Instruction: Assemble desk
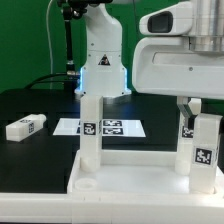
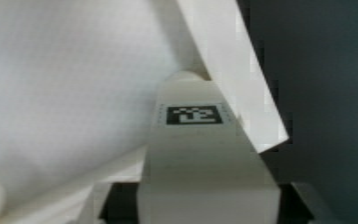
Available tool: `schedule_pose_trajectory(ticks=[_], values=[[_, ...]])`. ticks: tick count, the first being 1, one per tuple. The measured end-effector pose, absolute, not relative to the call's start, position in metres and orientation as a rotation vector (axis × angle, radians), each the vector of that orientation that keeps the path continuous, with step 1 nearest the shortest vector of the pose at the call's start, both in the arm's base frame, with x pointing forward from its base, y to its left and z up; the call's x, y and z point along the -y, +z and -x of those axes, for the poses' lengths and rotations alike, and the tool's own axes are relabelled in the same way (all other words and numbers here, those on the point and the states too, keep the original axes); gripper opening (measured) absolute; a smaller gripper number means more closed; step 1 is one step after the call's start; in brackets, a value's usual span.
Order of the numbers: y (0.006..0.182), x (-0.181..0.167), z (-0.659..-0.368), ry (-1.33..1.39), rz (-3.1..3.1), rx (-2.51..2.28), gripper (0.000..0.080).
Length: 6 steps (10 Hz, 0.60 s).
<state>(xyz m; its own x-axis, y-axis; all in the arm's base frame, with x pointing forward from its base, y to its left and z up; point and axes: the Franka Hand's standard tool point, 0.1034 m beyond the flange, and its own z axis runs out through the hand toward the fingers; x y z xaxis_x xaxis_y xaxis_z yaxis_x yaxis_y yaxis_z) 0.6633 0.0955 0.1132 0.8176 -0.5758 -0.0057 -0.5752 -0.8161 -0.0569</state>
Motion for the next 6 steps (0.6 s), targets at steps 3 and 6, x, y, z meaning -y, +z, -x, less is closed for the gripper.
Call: schedule_pose_trajectory(ticks=[3,6], values=[[0.1131,-0.0926,-0.6636,0.000,2.764,-1.291,0.0289],[0.1122,-0.0940,-0.6635,0.043,2.494,-1.725,0.0290]])
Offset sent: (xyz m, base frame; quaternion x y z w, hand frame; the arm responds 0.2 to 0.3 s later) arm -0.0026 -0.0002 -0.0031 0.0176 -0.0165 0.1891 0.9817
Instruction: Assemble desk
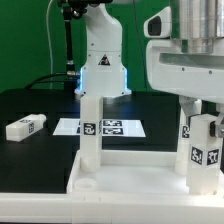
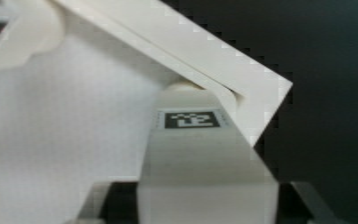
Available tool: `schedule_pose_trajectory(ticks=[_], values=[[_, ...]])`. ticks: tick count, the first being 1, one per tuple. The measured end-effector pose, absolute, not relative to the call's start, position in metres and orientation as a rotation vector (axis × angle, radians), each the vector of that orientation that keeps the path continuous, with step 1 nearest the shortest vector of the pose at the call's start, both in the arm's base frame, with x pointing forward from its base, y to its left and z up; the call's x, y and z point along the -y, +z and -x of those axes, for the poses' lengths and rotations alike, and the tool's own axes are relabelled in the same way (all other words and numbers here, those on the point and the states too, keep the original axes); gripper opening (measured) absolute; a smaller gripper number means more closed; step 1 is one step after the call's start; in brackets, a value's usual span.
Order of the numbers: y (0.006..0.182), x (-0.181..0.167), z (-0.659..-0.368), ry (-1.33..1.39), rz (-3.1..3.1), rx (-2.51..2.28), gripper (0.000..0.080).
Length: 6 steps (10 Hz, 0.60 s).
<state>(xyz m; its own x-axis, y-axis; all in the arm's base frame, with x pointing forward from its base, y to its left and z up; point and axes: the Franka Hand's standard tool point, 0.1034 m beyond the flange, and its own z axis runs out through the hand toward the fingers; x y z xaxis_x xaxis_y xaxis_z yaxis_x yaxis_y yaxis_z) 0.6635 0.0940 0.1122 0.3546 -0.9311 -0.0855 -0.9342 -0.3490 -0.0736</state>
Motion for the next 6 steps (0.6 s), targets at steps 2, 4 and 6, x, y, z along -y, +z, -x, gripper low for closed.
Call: schedule_pose_trajectory(ticks=[2,4,6], values=[[0.1124,-0.0943,-0.6637,0.065,2.342,-1.915,0.0290],[0.1124,-0.0942,-0.6639,0.070,2.300,-1.964,0.0290],[0.1122,-0.0942,-0.6638,0.066,2.342,-1.913,0.0509]])
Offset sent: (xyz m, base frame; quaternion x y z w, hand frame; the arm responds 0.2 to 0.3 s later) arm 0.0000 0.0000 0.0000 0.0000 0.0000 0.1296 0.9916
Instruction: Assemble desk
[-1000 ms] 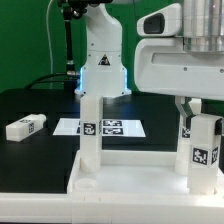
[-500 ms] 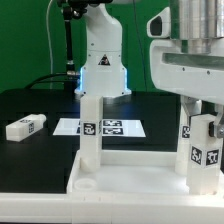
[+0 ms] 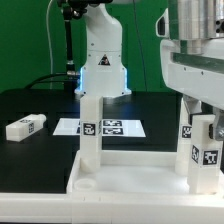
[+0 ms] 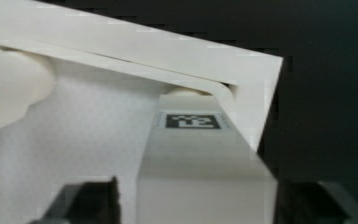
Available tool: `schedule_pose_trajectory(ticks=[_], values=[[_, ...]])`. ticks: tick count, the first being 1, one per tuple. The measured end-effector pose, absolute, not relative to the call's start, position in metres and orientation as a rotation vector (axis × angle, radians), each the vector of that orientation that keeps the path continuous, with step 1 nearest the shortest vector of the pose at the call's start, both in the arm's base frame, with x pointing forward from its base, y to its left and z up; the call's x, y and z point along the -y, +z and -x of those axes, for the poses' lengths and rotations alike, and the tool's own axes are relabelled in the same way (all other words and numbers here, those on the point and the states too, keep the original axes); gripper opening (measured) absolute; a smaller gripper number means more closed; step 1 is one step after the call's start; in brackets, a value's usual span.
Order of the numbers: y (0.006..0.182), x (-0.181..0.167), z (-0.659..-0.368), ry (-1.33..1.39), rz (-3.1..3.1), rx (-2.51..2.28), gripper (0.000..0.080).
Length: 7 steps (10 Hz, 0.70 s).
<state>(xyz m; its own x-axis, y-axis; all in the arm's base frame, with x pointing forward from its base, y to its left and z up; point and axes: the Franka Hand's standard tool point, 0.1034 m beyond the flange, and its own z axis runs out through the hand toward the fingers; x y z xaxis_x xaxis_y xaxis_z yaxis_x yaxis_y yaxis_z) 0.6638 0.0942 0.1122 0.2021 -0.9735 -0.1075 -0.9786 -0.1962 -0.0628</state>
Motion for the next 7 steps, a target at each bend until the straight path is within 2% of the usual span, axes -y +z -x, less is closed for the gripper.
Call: schedule_pose_trajectory(ticks=[1,2,3,7], values=[[0.1122,-0.0944,-0.6629,0.071,2.369,-1.885,0.0509],[0.1128,-0.0955,-0.6611,0.083,2.443,-1.808,0.0620],[0.1141,-0.0969,-0.6611,0.066,2.567,-1.667,0.0640],[0.1144,-0.0972,-0.6616,0.043,2.770,-1.299,0.0649]])
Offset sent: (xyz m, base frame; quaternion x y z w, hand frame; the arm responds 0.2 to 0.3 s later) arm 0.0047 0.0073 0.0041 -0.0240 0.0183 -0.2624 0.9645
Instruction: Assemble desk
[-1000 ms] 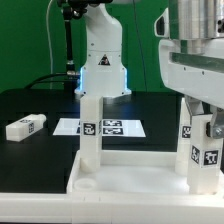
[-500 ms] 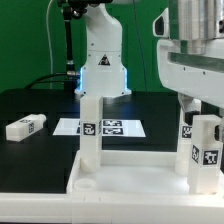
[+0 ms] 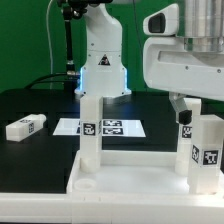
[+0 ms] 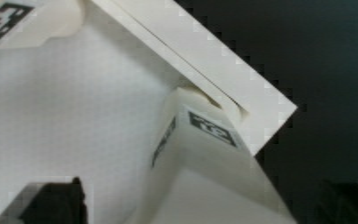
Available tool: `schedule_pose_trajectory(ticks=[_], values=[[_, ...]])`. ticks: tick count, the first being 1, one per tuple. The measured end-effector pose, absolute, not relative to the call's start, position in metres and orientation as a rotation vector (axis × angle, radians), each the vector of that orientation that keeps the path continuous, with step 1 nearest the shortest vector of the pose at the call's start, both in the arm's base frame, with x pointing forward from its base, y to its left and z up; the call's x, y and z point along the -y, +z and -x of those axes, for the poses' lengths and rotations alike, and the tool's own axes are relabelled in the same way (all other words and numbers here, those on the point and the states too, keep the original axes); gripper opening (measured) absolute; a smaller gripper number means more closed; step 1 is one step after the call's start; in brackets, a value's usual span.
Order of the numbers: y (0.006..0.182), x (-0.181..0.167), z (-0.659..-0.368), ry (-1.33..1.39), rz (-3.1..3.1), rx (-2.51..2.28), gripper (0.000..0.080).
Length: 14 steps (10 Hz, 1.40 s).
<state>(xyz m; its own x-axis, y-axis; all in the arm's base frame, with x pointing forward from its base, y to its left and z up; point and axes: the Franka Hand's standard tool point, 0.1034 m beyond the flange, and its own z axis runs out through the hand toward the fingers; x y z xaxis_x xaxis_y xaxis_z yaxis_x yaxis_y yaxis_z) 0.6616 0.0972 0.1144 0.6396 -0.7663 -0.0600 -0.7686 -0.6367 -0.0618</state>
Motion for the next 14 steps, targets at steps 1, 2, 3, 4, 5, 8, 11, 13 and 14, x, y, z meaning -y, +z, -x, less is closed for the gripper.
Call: schedule_pose_trajectory(ticks=[1,2,3,4,5,8,11,13,14], values=[[0.1144,-0.0967,-0.6617,0.037,2.824,-1.174,0.0649],[0.1141,-0.0965,-0.6615,0.030,2.873,-1.066,0.0649],[0.1130,-0.0970,-0.6608,0.018,2.933,-0.950,0.0649],[0.1127,-0.0981,-0.6602,0.007,2.990,-0.821,0.0649],[0.1126,-0.1003,-0.6597,0.001,3.029,-0.705,0.0649],[0.1128,-0.1037,-0.6600,-0.012,3.098,-0.299,0.0649],[0.1127,-0.1015,-0.6614,-0.029,3.114,0.081,0.0649],[0.1127,-0.1012,-0.6613,-0.031,3.115,0.211,0.0649],[0.1127,-0.1025,-0.6612,-0.031,3.115,0.216,0.0527]])
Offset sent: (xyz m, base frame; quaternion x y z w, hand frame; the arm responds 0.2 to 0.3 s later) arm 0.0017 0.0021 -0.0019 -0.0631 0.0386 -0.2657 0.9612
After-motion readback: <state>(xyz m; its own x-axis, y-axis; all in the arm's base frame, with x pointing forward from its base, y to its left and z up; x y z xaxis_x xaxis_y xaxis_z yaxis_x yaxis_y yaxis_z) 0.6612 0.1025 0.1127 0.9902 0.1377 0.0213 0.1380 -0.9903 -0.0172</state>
